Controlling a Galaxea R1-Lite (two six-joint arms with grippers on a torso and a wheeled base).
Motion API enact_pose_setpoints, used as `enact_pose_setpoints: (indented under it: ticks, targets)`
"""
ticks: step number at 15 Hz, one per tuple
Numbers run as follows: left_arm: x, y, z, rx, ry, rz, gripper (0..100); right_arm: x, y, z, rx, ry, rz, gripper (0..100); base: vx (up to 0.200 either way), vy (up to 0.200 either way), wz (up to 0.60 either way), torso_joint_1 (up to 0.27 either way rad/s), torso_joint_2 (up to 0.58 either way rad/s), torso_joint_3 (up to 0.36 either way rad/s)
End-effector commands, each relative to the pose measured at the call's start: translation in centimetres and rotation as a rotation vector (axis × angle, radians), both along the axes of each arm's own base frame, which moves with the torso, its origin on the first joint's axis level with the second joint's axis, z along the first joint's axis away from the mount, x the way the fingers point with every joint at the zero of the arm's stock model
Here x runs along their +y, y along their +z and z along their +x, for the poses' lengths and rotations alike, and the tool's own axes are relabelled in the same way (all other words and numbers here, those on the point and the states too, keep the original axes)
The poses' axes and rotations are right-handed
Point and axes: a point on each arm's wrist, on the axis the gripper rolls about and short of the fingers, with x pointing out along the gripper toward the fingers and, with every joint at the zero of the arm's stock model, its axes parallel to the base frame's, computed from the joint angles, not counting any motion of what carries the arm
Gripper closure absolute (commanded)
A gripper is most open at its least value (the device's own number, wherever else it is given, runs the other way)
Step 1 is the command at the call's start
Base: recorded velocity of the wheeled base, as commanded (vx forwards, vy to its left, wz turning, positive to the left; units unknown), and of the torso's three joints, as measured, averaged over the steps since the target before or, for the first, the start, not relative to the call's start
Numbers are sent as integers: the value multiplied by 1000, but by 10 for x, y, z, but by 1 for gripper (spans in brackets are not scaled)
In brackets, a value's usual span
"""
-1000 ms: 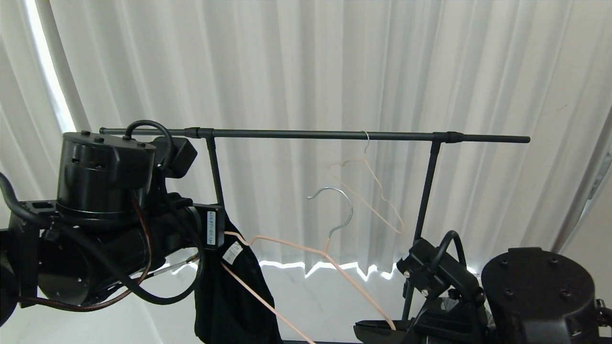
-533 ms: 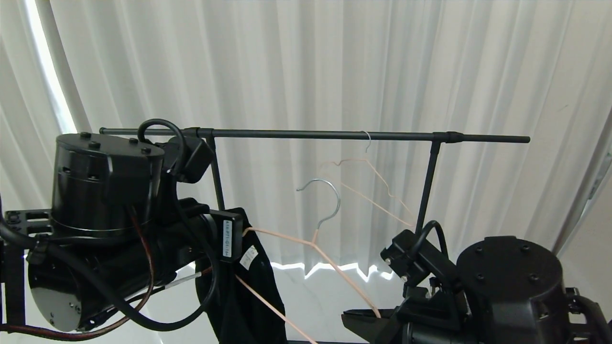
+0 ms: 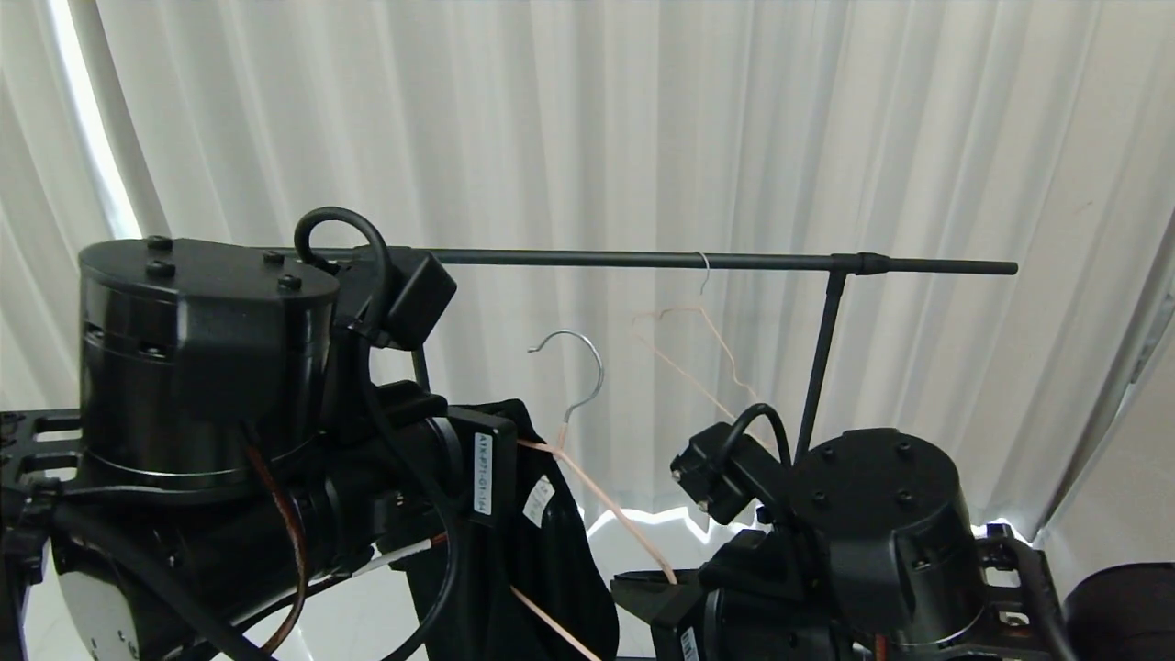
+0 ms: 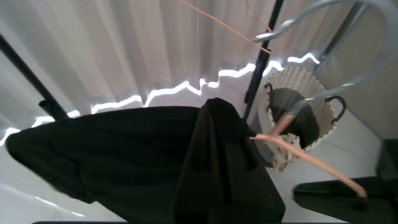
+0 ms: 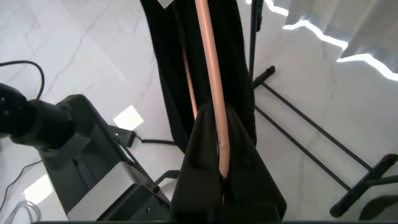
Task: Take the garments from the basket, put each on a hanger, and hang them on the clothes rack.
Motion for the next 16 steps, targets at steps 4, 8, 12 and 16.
enact_pose_setpoints:
  ticks: [4, 8, 12, 16]
  targets:
    - [-4, 5, -7, -15, -35, -12, 100, 2, -8, 11, 8, -79, -22, 100, 0, 0, 0, 0, 0, 0]
    - [-6, 3, -6, -10, -37, -5, 100, -4, -2, 17, -7, -158, -3, 100, 0, 0, 0, 0, 0, 0]
    - [-12, 3, 1, -8, -29, -1, 0, -7, 3, 15, -20, -167, 11, 100, 0, 0, 0, 0, 0, 0]
    - [-9, 4, 1, -28, 17, 13, 0, -10, 1, 17, -34, -211, -5, 100, 0, 0, 0, 0, 0, 0]
